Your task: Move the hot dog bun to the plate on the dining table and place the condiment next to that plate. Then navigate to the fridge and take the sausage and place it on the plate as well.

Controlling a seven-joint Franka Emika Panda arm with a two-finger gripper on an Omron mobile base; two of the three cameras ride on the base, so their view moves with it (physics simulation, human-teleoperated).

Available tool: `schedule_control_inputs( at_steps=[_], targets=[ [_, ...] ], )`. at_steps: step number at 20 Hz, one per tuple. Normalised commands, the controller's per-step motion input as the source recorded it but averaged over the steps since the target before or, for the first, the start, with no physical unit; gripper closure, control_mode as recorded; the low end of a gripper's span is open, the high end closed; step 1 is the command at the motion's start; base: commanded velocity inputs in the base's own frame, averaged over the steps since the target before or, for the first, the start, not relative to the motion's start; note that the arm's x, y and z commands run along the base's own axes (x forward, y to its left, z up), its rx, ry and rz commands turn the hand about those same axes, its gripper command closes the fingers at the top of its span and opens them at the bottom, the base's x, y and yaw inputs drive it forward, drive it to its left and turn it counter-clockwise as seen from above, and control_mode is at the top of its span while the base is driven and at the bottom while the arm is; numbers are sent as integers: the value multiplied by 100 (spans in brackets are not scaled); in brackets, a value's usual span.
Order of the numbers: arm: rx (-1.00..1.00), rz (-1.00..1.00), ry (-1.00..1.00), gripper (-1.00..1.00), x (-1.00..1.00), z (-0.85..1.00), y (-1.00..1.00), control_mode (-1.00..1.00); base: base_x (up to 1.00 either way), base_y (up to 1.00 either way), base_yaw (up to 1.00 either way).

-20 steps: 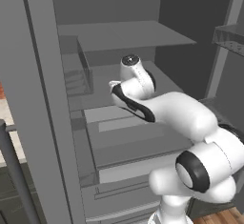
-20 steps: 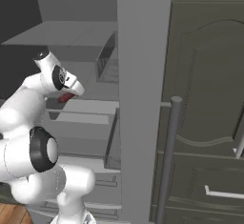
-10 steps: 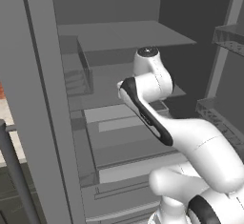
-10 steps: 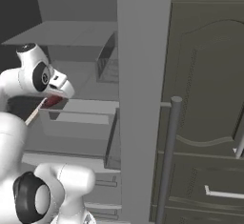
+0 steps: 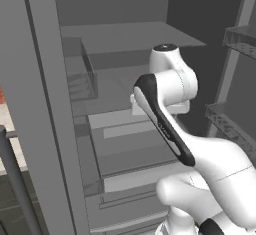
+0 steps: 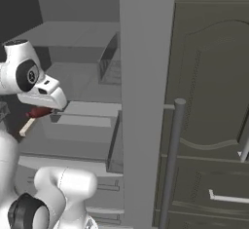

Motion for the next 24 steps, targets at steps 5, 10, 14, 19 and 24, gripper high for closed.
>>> schedule_control_inputs(
  at_steps=[5,10,14,19,24],
  targets=[
    [0,0,0,100,0,0,0,100,-100,-6,0],
    [0,0,0,100,0,0,0,100,-100,-13,6],
    [0,0,0,100,0,0,0,100,-90,0,65],
    [0,0,0,100,0,0,0,100,-44,11,81],
    [0,0,0,100,0,0,0,100,-24,31,84]
  ],
)
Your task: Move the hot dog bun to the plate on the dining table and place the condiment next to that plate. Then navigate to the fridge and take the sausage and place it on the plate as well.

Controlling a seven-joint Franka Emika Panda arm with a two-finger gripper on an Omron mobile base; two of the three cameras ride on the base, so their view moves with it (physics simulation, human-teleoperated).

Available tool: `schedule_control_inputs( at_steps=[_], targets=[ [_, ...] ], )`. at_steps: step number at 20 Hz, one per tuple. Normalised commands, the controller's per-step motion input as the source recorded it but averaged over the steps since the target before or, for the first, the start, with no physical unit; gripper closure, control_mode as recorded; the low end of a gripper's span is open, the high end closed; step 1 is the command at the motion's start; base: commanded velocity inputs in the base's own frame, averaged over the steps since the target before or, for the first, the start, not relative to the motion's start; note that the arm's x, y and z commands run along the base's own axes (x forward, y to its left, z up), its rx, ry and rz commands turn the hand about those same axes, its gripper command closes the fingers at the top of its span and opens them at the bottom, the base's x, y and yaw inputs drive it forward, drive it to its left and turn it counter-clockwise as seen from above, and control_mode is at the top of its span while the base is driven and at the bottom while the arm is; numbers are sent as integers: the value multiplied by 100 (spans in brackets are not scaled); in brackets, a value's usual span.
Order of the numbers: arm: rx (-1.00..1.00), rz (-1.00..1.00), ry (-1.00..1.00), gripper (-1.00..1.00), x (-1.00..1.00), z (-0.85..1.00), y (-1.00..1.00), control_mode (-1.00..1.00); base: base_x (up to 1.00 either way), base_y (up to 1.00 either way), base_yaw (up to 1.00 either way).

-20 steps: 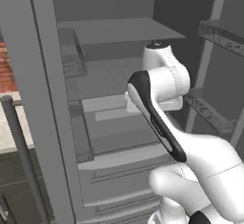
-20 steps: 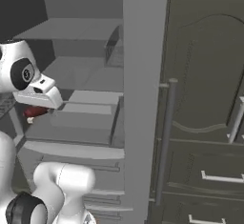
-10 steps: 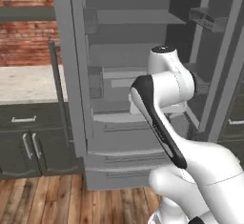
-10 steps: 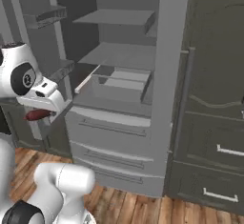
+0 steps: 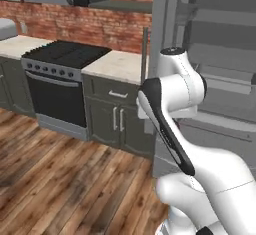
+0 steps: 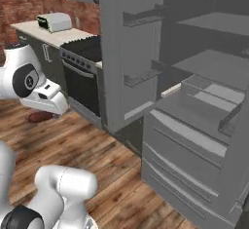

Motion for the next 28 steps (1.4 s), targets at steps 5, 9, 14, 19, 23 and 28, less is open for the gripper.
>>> schedule_control_inputs(
  at_steps=[5,9,14,19,23,28],
  targets=[
    [0,0,0,100,0,0,0,100,-7,46,85],
    [0,0,0,100,0,0,0,100,7,44,78],
    [0,0,0,100,0,0,0,100,81,7,59],
    [0,0,0,100,0,0,0,100,100,0,28],
    [0,0,0,100,0,0,0,100,100,0,12],
    [0,0,0,100,0,0,0,100,100,-19,3]
  ],
)
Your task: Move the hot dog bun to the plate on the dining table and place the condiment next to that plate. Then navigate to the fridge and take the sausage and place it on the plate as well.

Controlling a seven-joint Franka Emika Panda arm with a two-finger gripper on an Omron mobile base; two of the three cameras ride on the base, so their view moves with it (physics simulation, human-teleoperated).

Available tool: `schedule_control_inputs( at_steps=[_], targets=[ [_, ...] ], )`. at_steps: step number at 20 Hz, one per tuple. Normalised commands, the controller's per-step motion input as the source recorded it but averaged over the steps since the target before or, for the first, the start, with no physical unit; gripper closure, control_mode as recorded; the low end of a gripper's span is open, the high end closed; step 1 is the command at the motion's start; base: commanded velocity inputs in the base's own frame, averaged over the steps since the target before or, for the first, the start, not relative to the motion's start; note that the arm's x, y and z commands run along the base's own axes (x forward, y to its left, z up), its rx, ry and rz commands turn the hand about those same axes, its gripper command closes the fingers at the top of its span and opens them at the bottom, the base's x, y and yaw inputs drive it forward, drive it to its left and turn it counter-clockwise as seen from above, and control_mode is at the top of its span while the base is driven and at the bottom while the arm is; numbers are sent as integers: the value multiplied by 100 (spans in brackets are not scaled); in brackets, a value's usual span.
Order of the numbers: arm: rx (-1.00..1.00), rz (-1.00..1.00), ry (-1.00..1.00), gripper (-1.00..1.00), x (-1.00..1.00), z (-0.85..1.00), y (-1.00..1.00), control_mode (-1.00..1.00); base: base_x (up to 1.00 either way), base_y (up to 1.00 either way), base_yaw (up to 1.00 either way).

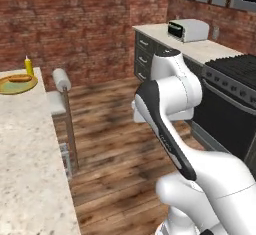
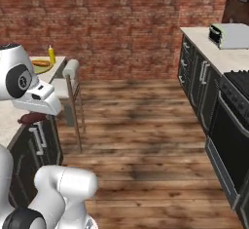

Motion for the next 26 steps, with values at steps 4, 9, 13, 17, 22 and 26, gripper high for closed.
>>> schedule_control_inputs(
  at_steps=[4,9,13,17,22,26],
  targets=[
    [0,0,0,100,0,0,0,100,100,-41,3],
    [0,0,0,100,0,0,0,100,100,-51,12],
    [0,0,0,100,0,0,0,100,100,-37,31],
    [0,0,0,100,0,0,0,100,100,-21,52],
    [0,0,0,100,0,0,0,100,100,-23,57],
    [0,0,0,100,0,0,0,100,100,-33,58]
  ],
)
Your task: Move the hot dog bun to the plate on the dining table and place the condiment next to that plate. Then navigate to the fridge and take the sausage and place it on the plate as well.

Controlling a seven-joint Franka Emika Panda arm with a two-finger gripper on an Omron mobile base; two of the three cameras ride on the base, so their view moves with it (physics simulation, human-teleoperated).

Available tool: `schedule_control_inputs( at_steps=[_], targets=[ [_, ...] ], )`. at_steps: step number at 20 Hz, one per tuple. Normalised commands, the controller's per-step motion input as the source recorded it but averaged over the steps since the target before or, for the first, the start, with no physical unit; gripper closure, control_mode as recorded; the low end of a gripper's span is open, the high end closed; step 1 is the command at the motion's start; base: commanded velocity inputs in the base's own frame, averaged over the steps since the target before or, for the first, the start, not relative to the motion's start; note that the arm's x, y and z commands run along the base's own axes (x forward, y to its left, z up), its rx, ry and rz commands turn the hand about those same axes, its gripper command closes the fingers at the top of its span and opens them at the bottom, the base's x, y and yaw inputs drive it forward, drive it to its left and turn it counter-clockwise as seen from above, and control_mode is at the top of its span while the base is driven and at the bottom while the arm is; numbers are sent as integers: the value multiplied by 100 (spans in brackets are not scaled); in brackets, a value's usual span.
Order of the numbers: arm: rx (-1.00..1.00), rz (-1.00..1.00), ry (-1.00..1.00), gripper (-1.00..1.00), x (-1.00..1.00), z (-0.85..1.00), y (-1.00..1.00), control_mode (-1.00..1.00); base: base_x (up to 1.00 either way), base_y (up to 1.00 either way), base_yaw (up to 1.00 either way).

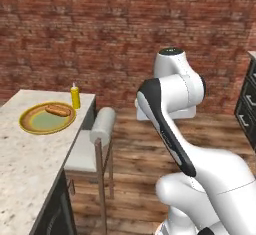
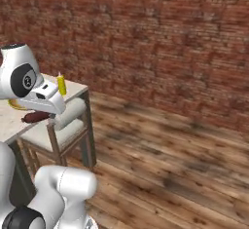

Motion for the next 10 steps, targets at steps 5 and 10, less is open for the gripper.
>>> schedule_control_inputs(
  at_steps=[5,10],
  targets=[
    [0,0,0,100,0,0,0,100,99,-36,59],
    [0,0,0,100,0,0,0,100,67,-40,66]
  ],
)
